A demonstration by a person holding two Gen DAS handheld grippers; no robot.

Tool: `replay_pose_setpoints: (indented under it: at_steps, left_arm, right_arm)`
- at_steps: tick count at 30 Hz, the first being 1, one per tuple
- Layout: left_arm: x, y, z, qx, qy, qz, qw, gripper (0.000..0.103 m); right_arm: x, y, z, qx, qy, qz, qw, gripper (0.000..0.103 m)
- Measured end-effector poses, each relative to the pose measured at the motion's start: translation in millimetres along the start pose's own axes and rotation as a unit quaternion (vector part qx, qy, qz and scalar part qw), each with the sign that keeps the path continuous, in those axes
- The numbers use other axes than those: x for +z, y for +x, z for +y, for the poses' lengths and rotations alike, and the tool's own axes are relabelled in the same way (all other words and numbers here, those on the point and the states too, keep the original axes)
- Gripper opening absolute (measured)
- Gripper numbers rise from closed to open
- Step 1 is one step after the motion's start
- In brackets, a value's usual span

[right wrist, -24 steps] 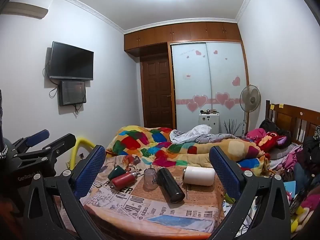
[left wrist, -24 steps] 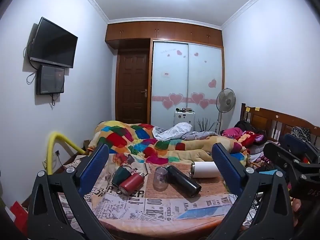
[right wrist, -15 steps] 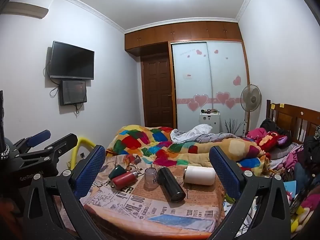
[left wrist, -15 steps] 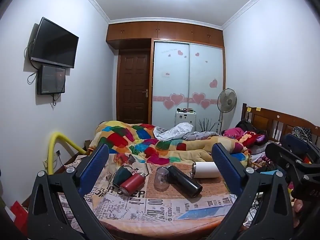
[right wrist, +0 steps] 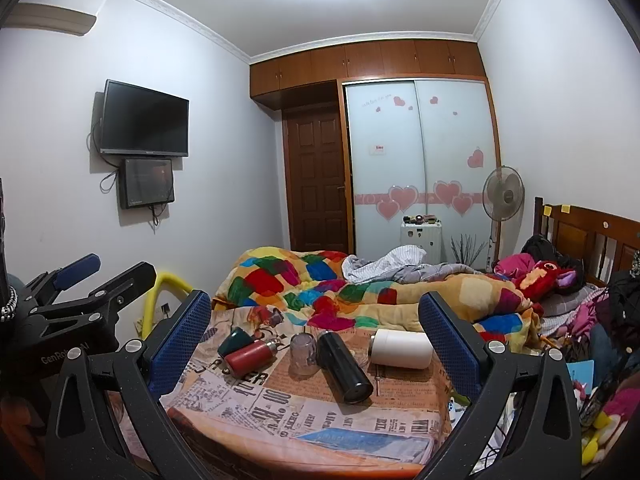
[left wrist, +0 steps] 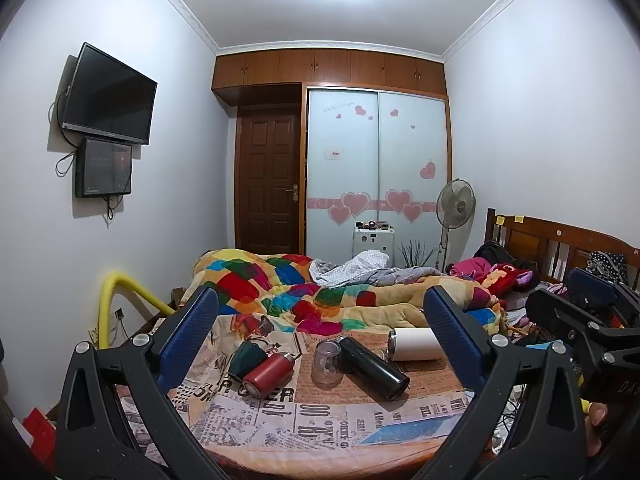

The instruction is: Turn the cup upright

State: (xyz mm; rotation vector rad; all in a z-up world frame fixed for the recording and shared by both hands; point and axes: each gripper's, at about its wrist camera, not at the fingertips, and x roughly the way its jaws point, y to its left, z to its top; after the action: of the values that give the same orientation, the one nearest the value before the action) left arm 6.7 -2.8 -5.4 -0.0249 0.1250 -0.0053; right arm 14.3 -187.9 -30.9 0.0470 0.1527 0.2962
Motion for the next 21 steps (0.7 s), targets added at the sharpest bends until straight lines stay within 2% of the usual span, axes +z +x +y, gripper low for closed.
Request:
replay_pose_setpoints:
  at_steps: [21]
  left_arm:
    - [3.9, -0.8, -0.8, 0.001, 0.004, -0.005, 1.0, 0.103]
  right_arm:
    - [-3.3, 7.3, -4.4, 0.002, 0.003, 0.006, 1.0, 0.103]
